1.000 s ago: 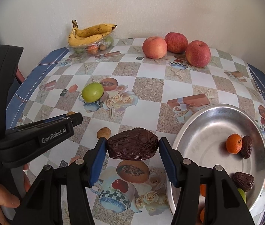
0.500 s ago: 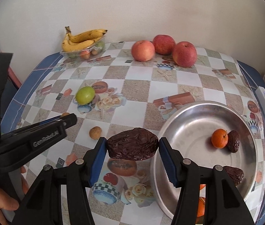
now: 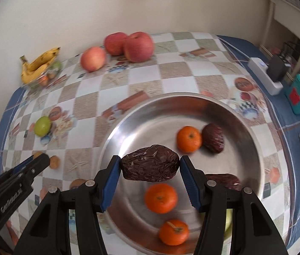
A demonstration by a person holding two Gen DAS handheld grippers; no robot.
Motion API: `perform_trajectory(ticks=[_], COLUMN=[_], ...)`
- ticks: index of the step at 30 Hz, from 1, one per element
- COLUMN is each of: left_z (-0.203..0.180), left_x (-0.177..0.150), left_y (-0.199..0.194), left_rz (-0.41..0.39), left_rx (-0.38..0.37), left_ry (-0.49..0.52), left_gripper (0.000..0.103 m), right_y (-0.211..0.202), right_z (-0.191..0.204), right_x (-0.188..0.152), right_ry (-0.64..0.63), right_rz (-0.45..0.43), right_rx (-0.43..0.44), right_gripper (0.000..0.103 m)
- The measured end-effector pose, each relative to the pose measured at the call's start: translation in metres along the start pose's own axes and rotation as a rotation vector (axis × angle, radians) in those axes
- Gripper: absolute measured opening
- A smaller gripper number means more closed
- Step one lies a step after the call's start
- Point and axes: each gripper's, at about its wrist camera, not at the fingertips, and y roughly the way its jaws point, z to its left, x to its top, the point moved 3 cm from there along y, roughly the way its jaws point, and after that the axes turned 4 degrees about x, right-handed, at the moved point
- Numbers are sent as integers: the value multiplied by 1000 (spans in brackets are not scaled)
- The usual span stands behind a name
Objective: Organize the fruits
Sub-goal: 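Carry the date and brown fruit into the steel bowl and open both grippers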
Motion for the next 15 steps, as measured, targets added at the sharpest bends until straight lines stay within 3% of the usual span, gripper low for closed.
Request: perform_trajectory(ticks=[7,15], left_z=[-39,-68], left_x=[-6,-13], left_y=[-3,-8], left_rz=[-13,-31], left_rx=[-38,-83], left_ry=[129,244], left_gripper=[28,29], right_y=[-7,-16], right_z=[-37,-46], right_x=[3,7], right_ry=[99,107], right_rz=[-9,-36], right_rx=[-28,-30], right_gripper=[59,59])
